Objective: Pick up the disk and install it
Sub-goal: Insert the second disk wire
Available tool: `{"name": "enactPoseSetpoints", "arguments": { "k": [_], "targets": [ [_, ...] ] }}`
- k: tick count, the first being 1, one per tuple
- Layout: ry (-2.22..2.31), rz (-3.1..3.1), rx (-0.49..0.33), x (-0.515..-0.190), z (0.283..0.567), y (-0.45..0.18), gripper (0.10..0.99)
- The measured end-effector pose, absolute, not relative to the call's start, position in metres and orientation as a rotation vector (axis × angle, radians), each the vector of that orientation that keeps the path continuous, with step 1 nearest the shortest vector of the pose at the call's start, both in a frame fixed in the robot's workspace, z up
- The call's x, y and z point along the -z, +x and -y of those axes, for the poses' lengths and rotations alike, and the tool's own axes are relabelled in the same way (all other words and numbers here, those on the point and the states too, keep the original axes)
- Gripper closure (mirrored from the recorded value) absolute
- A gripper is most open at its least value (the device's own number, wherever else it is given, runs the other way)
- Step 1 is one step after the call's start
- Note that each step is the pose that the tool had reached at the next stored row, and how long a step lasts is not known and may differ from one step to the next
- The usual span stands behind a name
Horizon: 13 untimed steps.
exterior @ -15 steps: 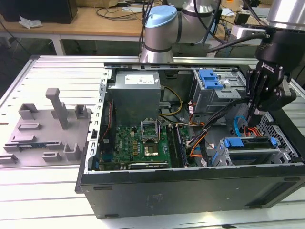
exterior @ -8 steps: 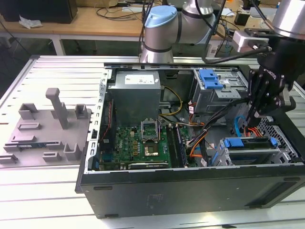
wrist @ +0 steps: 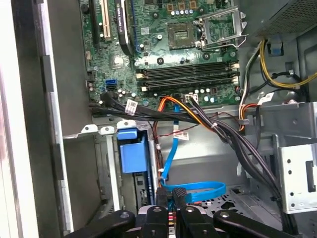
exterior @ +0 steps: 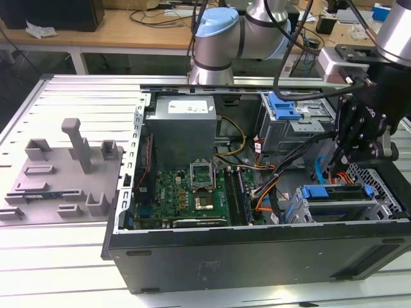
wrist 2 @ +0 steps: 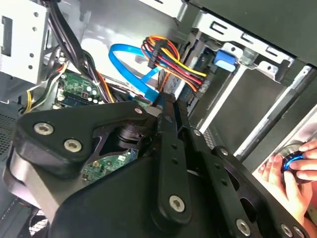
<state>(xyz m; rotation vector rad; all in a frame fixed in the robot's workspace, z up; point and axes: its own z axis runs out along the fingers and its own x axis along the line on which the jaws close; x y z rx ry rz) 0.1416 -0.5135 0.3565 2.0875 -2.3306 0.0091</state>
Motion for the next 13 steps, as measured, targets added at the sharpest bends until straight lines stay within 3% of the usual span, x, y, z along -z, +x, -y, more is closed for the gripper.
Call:
{"name": "enactPoseSetpoints", "arguments": {
  "k": [13],
  "targets": [
    [2.109, 2.34, 0.028, -0.356, 0.531, 0.141, 0.925]
  ]
}}
